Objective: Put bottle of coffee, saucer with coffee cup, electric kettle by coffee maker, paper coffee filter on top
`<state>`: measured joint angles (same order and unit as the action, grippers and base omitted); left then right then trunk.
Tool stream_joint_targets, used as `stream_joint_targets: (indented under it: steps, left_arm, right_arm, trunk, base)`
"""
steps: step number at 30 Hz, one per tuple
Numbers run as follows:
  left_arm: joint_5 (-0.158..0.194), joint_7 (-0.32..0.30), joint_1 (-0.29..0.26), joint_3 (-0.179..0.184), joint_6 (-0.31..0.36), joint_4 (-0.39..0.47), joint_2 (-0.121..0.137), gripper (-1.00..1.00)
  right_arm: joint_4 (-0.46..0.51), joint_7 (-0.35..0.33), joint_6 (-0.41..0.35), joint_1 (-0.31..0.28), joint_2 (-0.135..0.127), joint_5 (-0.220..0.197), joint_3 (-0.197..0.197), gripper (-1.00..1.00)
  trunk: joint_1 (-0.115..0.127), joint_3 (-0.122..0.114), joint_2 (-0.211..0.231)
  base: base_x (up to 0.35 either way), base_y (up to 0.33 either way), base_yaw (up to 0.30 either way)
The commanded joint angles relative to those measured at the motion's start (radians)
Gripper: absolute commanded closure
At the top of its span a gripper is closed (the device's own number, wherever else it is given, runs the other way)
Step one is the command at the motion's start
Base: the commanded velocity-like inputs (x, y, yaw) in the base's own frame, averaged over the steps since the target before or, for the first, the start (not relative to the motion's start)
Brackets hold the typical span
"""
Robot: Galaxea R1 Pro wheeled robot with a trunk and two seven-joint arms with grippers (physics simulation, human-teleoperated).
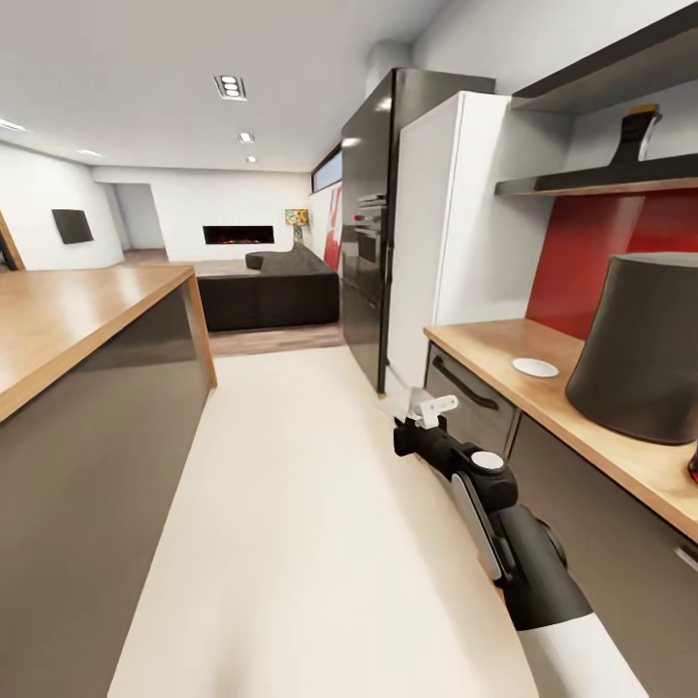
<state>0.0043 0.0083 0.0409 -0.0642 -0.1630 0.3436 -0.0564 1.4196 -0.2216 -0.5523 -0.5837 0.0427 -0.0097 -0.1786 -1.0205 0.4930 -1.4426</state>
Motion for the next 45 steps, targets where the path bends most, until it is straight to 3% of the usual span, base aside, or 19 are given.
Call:
stream_joint_targets:
  steps: [1, 26, 29, 33, 45]
  left_arm:
    - [0.0, -0.001, 0.0, -0.005, -0.001, 0.002, -0.001, -1.0]
    - [0.0, -0.001, 0.001, -0.005, -0.001, 0.001, 0.0, -1.0]
    - [0.0, -0.001, 0.001, -0.005, -0.001, 0.0, 0.0, -1.0]
    - [0.0, -0.001, 0.001, -0.005, -0.001, 0.0, 0.0, -1.0]
    - [0.0, -0.001, 0.0, -0.005, -0.001, 0.0, 0.0, -1.0]
  right_arm:
    - [0.001, -0.002, -0.006, -0.001, 0.0, -0.004, 0.001, 1.0]
    - [0.001, -0.005, -0.005, -0.001, -0.002, -0.004, 0.001, 1.0]
    - [0.001, -0.031, -0.005, -0.001, -0.002, -0.004, 0.001, 1.0]
    - [0.001, -0.065, -0.005, -0.001, -0.003, -0.004, 0.001, 1.0]
    - [0.001, -0.084, -0.005, -0.001, -0.005, -0.004, 0.002, 1.0]
  trunk:
    - [-0.001, 0.001, 0.0]
    - [-0.001, 0.001, 0.0]
    - [-0.001, 0.001, 0.0]
    - [-0.001, 0.001, 0.0]
    - [-0.001, 0.001, 0.0]
  base:
    - [0.32, 0.145, 0.0]
    - [0.32, 0.145, 0.0]
    - [0.317, 0.137, -0.036]
    - [0.215, 0.068, -0.166]
    - [0.027, 0.008, -0.262]
